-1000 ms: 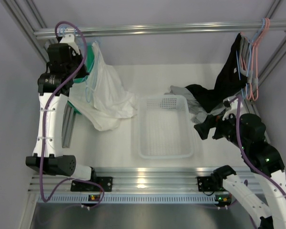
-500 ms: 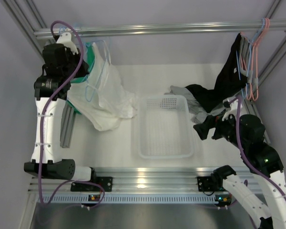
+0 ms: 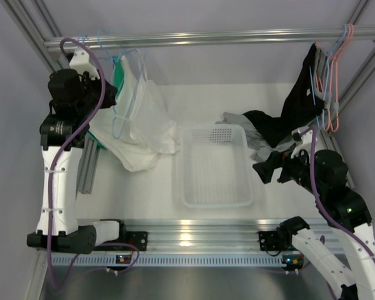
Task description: Remove the tank top from the hanger
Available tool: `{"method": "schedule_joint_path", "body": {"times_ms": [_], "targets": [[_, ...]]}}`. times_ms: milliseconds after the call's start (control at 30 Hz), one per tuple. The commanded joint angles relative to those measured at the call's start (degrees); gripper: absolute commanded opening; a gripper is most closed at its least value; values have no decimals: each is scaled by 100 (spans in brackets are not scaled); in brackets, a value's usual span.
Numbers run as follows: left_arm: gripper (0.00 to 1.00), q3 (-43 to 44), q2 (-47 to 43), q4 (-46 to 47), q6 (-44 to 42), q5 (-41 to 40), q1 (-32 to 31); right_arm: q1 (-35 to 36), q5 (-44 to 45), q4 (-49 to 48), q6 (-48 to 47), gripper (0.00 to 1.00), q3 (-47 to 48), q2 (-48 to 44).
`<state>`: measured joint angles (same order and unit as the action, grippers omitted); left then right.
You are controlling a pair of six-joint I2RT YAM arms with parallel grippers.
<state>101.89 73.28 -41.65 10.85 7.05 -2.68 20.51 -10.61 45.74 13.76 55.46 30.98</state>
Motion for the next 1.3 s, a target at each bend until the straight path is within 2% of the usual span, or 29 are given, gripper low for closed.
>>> {"method": "schedule_joint_path", "body": {"times_ms": [0, 167, 333, 433, 567, 733, 833, 867, 967, 1033, 1067, 1167, 1267], "targets": [[0, -448, -576, 359, 101, 393, 13, 76, -291, -687, 91, 99, -18, 57], [0, -1520, -1526, 359, 224, 280, 13, 67, -1335, -1566, 337, 99, 8, 303], [0, -1856, -2176, 350, 233, 270, 13, 84, -1987, -2514, 566, 99, -96, 768], [0, -2049, -2527, 307, 408, 699, 13, 128, -2715, -3155, 733, 99, -141, 1058], [0, -2401, -3046, 140, 646, 1009, 13, 469, -2999, -3719, 918, 99, 148, 1542], [0, -2997, -3888, -282, 848, 1307, 13, 1515, -2131, -3800, 497, 99, 1087, 2367], [0, -3341, -4477, -353, 1198, 1806, 13, 2175, -1183, -3800, 5, 90, 1466, 2938], [0, -3516, -4610, -353, 1278, 1965, 13, 2455, -806, -3800, -222, 81, 1554, 3088], [0, -3658, -5024, -396, 1498, 2546, 13, 3078, -138, -3695, -810, 73, 2134, 3756], [0, -3650, -5200, -519, 1630, 2722, 13, 3370, 242, -3599, -1102, 71, 2572, 4265], [0, -3632, -5227, -555, 1657, 2766, 13, 3563, 548, -3598, -1269, 64, 2697, 4589], [0, -3614, -5288, -748, 1710, 2776, 4, 3670, 709, -3563, -1323, 54, 3084, 4986], [0, -3693, -5367, -783, 1745, 2715, 4, 3837, 1208, -3528, -1674, 51, 3208, 5286]]}}
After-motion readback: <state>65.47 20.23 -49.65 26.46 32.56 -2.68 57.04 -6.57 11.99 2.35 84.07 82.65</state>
